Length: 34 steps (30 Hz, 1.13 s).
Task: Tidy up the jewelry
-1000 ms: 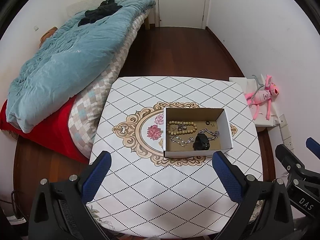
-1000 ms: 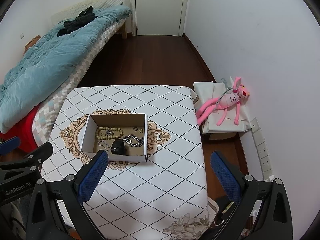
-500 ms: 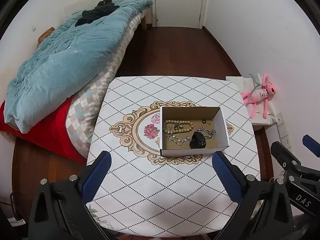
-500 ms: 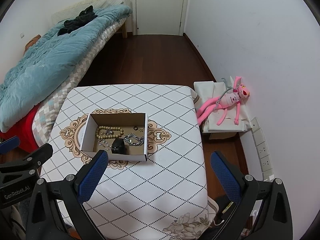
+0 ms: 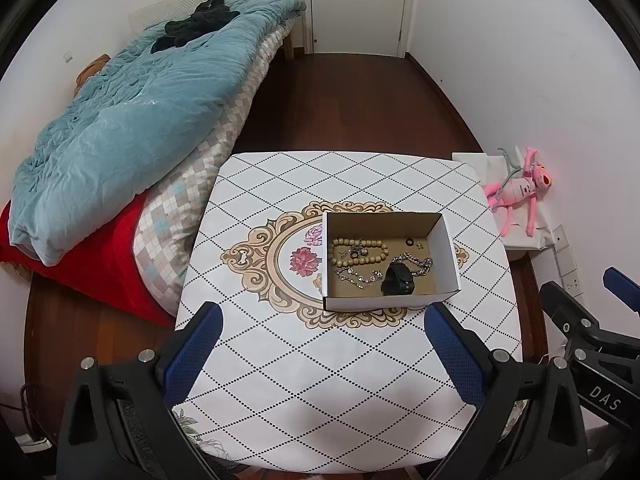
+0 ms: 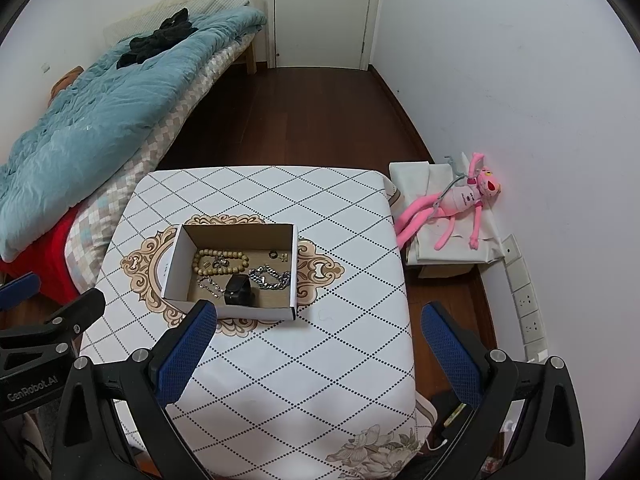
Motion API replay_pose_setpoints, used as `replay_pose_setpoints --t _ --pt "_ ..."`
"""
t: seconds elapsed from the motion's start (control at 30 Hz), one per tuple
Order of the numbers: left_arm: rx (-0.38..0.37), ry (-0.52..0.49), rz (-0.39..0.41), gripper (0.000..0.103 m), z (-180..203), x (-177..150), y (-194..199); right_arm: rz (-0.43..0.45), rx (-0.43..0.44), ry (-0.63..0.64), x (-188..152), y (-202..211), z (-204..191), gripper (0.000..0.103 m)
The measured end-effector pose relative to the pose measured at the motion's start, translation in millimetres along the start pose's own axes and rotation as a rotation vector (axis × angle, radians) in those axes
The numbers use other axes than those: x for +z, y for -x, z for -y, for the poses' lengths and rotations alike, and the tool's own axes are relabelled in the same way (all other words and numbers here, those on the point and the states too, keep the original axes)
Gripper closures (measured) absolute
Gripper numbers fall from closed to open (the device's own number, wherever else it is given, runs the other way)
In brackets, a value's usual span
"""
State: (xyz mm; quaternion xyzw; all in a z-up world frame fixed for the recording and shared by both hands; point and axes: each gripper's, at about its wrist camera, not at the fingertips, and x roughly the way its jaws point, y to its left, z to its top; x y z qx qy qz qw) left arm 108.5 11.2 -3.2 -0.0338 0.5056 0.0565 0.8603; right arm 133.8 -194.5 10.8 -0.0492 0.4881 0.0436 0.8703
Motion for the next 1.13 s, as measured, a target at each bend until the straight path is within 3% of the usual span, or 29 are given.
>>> replay_pose_setpoints --t 1.13 --pt "0.007 0.001 -0.005 0.0 -12.1 -6.1 -2.6 -0.024 0.008 0.018 -1.4 -4.9 1.0 0.0"
